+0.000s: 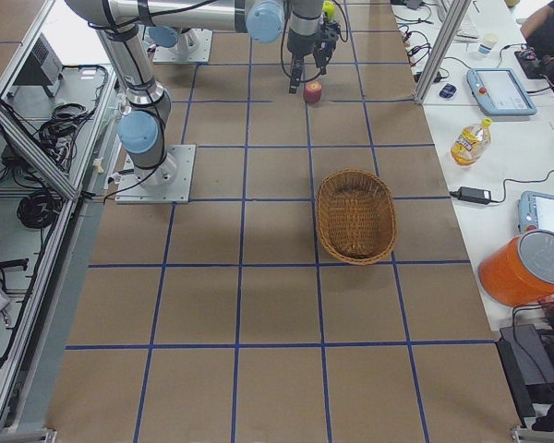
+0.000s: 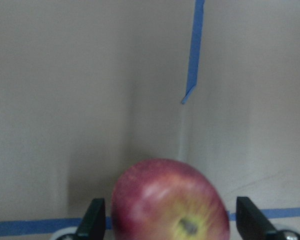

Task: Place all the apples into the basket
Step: 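Move left gripper to dark red apple while right reaches red apple, then grasp the red apple with the right gripper while the left grasps the dark red apple, then carry red apple into basket with right gripper while left brings dark red apple center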

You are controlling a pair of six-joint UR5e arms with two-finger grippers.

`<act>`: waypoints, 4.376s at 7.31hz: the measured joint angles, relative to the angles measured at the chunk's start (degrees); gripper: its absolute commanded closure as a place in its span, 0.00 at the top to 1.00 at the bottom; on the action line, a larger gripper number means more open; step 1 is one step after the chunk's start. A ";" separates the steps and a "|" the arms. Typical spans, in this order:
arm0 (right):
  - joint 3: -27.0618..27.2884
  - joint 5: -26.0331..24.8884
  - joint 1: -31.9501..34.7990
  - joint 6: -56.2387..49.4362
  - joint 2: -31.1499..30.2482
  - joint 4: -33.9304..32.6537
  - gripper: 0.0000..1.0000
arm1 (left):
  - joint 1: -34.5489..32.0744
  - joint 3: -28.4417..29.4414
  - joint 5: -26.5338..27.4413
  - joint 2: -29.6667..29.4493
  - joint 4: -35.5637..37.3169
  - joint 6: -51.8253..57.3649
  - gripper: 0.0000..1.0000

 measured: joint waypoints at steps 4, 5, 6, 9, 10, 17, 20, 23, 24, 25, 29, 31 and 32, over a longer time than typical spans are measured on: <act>-0.40 2.05 9.58 7.73 9.18 -12.17 1.00 | 19.84 1.33 15.28 6.22 -12.52 36.59 1.00; -0.45 2.16 12.63 11.07 12.31 -15.85 1.00 | 23.98 1.19 15.90 6.71 -12.66 43.04 1.00; -0.48 2.21 15.56 14.36 15.18 -19.30 1.00 | 27.77 0.73 16.09 7.12 -12.89 48.94 1.00; -2.71 5.23 21.37 23.50 22.65 -26.53 1.00 | 35.90 -3.65 17.20 10.16 -13.60 58.46 1.00; -4.52 6.34 22.29 24.81 25.56 -27.03 1.00 | 39.13 -4.39 18.80 11.03 -13.52 61.43 1.00; -6.72 2.18 24.07 25.19 31.47 -28.58 1.00 | 47.15 -4.69 17.72 8.31 -16.62 68.86 1.00; -6.75 1.66 24.06 25.61 33.63 -30.22 0.32 | 46.97 -4.45 12.74 6.17 -18.77 68.76 1.00; -7.02 3.42 23.94 25.92 34.29 -31.91 0.00 | 47.08 -4.89 11.52 3.78 -18.31 69.49 1.00; -7.48 3.97 23.48 25.95 33.53 -31.38 0.00 | 47.19 -4.94 11.43 3.16 -18.24 69.54 0.42; -8.44 4.02 22.45 25.74 31.60 -29.66 0.00 | 47.27 -4.87 11.36 2.68 -18.15 70.02 0.06; -14.96 1.61 5.49 15.56 25.62 -16.73 0.00 | 47.01 -3.33 10.08 4.37 -20.20 70.25 0.00; -15.20 -2.86 -4.80 0.54 24.61 -14.16 0.00 | 42.48 2.57 8.00 5.75 -28.60 61.03 0.00; -14.96 -5.89 -9.58 -6.94 24.57 -13.88 0.00 | 37.27 4.76 5.34 5.87 -31.69 50.68 0.00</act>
